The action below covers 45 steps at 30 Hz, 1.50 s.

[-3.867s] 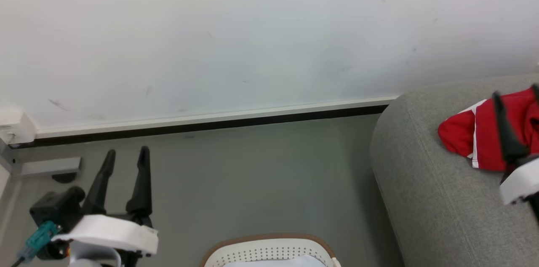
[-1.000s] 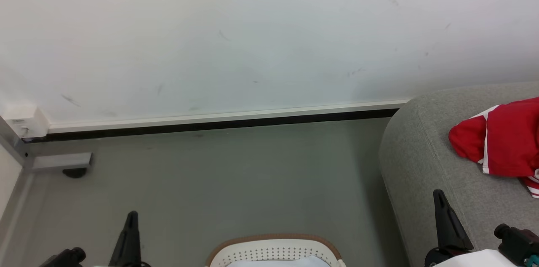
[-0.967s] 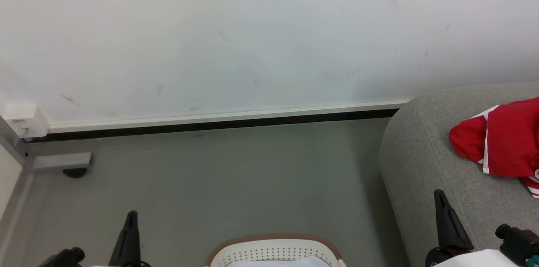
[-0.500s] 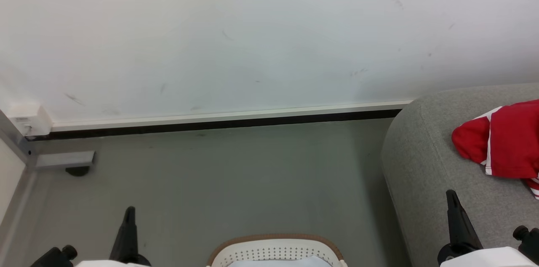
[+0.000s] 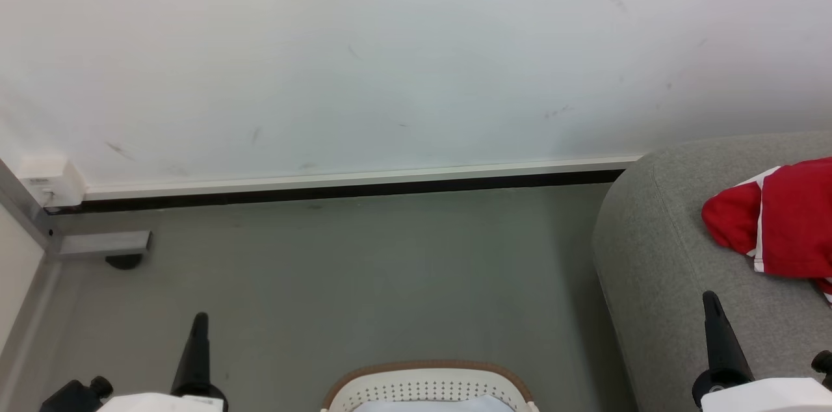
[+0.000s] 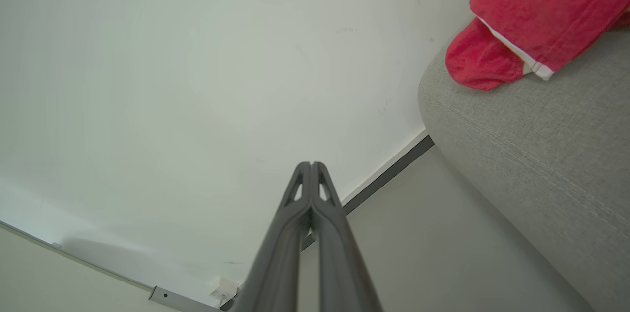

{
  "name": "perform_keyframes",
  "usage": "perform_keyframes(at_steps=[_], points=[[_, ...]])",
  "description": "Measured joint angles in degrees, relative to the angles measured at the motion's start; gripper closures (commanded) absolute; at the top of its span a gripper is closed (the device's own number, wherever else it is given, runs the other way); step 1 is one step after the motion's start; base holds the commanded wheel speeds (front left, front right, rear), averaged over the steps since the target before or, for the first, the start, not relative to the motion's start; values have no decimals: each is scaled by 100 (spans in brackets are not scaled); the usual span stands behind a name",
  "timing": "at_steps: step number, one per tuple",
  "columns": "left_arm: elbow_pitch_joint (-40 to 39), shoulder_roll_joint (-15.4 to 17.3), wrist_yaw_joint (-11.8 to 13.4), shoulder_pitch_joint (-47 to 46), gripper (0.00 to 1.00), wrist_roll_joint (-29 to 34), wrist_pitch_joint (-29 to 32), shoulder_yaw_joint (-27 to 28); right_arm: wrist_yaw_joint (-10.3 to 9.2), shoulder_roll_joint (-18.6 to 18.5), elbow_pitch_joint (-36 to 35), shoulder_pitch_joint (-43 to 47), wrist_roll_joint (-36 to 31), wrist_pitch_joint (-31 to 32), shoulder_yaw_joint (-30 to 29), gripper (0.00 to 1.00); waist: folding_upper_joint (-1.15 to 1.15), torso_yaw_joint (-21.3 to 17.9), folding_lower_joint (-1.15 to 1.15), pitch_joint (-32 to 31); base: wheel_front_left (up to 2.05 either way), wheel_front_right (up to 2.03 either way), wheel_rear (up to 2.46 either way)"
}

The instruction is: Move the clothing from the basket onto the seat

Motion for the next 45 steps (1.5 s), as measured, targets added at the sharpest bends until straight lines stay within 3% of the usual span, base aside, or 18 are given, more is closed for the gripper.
perform_keyframes(at_steps=[45], points=[[-9, -34, 51, -253, 100, -2417, 657, 172, 0, -386, -91, -85, 2766, 254, -3, 100, 0, 155, 0, 5, 0, 0, 0]])
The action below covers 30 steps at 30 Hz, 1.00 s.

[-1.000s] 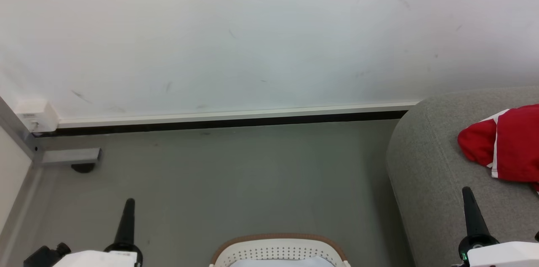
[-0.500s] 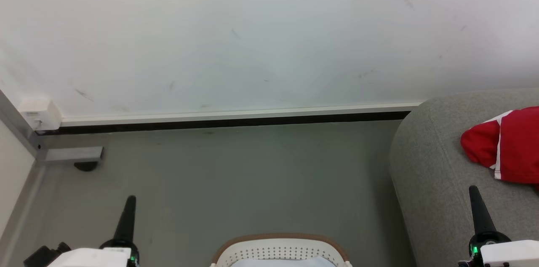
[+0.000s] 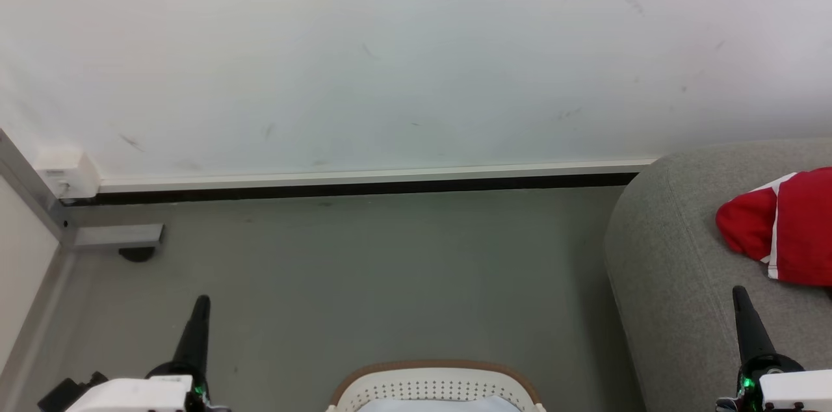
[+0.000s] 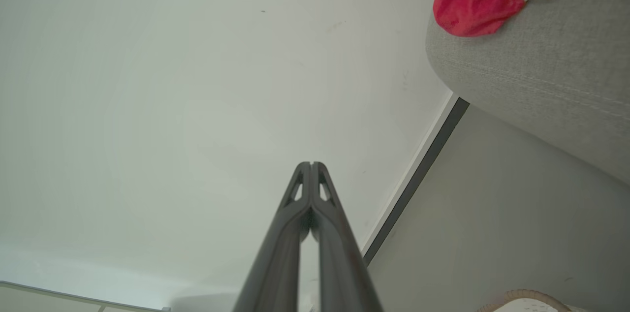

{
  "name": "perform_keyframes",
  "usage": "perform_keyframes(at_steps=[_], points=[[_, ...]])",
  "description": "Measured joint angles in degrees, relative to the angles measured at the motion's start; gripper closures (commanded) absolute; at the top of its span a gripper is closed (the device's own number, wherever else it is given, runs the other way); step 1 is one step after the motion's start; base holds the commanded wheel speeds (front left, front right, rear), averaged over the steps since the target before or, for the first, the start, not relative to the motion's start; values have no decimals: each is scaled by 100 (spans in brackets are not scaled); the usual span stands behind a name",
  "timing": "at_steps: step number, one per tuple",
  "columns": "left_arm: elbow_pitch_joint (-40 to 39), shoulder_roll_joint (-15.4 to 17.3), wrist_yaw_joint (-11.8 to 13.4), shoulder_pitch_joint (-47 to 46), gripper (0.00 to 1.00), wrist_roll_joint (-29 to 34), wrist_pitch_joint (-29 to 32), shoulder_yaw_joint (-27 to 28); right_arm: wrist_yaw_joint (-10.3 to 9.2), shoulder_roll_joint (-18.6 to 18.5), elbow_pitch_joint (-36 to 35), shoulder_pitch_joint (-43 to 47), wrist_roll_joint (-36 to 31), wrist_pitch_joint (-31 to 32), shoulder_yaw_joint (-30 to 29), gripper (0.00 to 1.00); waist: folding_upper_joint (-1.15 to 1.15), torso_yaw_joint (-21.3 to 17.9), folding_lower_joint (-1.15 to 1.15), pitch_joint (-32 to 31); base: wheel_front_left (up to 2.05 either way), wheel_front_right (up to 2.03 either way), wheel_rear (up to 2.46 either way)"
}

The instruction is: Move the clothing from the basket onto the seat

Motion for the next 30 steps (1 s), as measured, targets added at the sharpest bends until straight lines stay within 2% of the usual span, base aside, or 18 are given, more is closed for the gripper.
perform_keyframes(at_steps=[30], points=[[-4, -11, 33, -129, 100, -1136, 342, 94, 0, -258, -64, -58, 1428, 55, 97, 100, 0, 103, 0, 4, 0, 0, 0]])
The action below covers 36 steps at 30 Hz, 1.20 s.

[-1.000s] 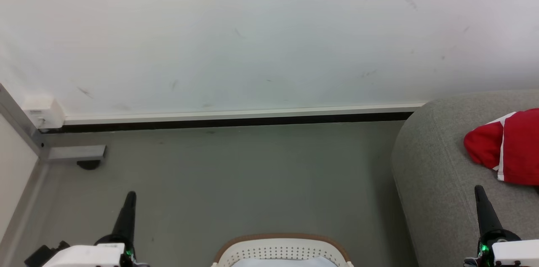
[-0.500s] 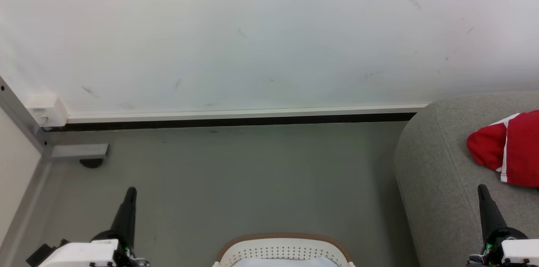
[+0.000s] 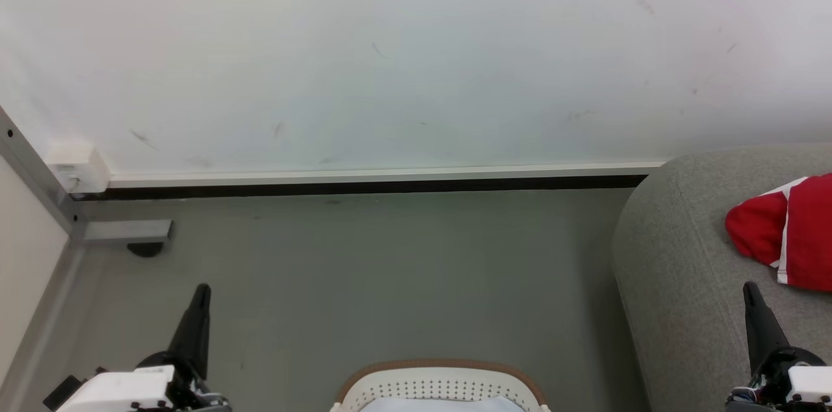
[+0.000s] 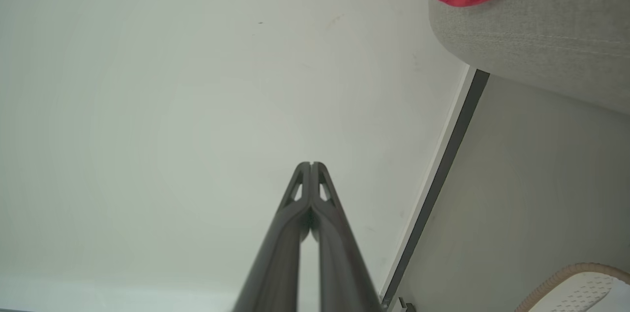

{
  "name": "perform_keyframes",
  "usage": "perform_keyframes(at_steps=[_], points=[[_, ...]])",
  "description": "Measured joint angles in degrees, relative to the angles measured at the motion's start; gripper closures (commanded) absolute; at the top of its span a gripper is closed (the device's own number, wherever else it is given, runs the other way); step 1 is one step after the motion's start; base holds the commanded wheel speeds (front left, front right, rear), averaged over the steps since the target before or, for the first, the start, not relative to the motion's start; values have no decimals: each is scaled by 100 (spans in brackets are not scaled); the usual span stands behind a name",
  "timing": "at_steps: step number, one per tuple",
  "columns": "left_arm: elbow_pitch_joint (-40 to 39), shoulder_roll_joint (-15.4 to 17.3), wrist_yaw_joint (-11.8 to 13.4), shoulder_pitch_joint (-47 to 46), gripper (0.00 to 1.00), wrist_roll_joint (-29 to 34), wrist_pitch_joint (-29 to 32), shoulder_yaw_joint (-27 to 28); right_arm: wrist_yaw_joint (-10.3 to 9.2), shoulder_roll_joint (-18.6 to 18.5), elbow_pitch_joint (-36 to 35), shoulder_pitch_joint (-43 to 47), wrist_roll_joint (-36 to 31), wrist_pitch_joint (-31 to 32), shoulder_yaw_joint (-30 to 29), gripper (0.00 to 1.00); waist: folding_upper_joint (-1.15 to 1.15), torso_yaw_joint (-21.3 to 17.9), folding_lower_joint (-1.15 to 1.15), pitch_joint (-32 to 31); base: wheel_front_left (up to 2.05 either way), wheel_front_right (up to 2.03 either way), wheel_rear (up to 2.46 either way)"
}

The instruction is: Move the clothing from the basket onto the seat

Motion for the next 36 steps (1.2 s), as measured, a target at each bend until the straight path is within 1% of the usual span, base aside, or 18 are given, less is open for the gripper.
perform_keyframes(at_steps=[36], points=[[-2, -1, 1, -10, 100, -45, 2, 3, 0, -137, -41, -10, 175, -114, 160, 100, 0, 3, 0, 1, 0, 0, 0]])
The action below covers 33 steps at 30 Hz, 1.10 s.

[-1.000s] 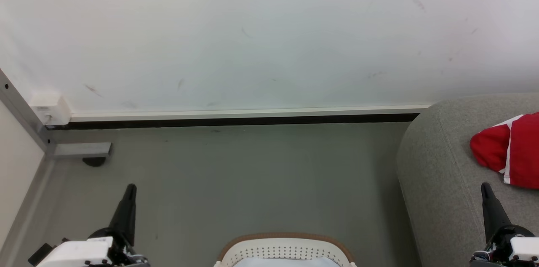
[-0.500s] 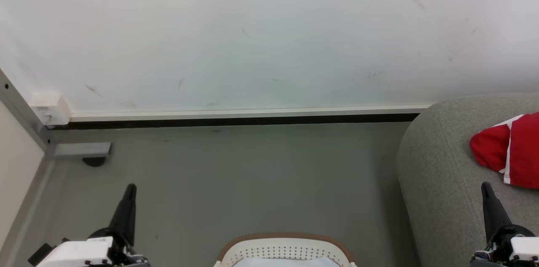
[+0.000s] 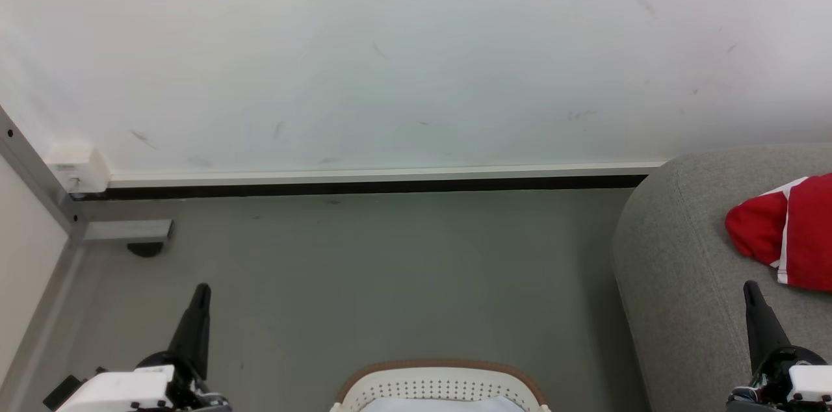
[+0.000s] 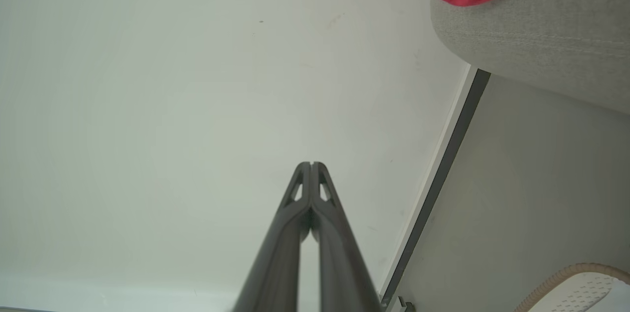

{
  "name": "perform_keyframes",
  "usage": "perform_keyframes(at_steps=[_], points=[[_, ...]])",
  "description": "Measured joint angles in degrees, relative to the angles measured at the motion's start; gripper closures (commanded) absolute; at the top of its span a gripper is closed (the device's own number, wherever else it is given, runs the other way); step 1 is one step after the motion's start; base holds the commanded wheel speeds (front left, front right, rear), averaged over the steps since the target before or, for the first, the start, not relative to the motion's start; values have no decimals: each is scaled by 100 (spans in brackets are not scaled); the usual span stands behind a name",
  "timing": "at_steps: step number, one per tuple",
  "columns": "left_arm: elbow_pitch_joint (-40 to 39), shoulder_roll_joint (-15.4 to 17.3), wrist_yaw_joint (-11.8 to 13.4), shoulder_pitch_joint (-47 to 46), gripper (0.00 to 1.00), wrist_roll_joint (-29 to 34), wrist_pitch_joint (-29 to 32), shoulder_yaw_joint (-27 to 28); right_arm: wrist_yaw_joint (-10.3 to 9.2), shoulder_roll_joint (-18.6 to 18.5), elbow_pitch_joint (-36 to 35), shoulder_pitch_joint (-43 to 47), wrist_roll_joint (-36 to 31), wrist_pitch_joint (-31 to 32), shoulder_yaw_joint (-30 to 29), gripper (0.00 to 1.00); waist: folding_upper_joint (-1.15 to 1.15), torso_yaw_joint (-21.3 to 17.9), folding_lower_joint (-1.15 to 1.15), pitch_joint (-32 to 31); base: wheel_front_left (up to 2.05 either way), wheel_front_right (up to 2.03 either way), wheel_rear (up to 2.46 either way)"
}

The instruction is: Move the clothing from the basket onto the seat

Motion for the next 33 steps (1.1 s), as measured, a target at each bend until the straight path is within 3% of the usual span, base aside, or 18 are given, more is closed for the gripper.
perform_keyframes(at_steps=[33], points=[[-1, 0, 0, 0, 100, 0, 0, 0, 0, -88, -45, -4, 124, -96, 124, 100, 0, 0, 0, 1, 0, 0, 0]])
